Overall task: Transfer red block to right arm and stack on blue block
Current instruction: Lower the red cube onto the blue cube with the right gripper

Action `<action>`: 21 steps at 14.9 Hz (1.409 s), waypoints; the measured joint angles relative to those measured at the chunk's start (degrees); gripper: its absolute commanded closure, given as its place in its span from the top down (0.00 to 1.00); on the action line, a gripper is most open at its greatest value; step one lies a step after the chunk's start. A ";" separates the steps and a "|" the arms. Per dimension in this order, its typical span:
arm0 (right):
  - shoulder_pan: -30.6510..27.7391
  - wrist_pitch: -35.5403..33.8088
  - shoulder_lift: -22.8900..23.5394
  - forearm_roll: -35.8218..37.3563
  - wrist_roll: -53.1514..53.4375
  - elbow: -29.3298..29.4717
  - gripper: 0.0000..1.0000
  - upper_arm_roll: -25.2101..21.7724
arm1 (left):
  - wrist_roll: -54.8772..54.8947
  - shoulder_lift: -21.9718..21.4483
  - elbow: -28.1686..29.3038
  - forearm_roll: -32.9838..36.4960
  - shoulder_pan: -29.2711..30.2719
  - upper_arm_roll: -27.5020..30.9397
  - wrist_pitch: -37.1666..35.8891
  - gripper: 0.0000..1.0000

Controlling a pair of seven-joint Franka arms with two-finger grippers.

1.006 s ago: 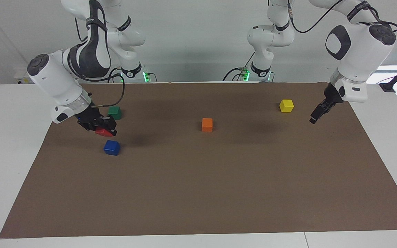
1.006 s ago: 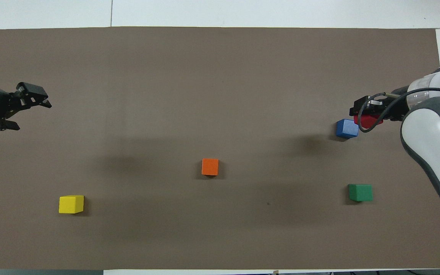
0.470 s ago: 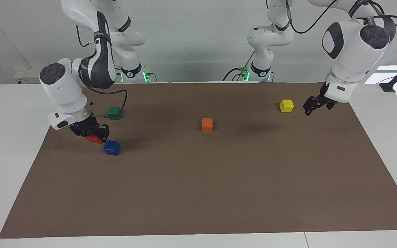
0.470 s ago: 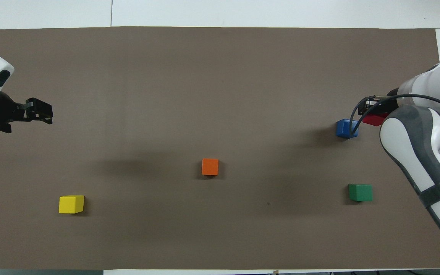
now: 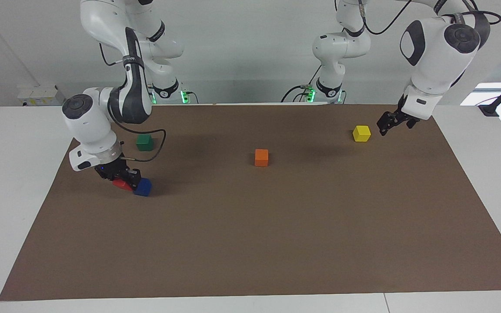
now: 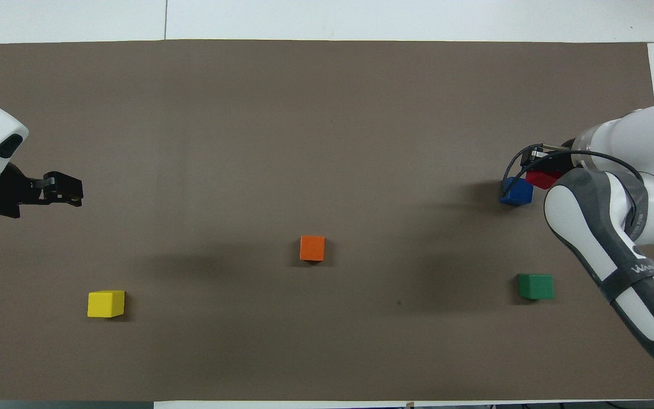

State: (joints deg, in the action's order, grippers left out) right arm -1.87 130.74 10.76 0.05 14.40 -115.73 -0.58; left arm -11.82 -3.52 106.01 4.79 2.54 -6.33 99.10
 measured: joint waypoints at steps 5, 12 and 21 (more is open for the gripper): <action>0.02 0.02 0.00 0.00 1.14 -0.98 0.00 0.01 | 0.03 0.51 0.43 -3.97 0.05 -0.02 1.59 1.00; 0.27 0.19 0.00 0.00 3.06 -1.92 0.00 0.22 | 0.88 2.43 0.47 -4.08 0.07 0.36 2.37 1.00; 0.31 1.84 0.29 0.00 3.08 -2.87 0.00 0.29 | 1.22 1.85 -0.74 -4.18 -0.04 0.30 2.56 1.00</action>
State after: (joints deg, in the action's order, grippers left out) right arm -1.56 132.58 11.05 0.05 17.48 -118.60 -0.29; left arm -10.60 -1.67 105.26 0.62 2.50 -6.03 101.66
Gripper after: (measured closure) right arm 0.410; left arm 0.000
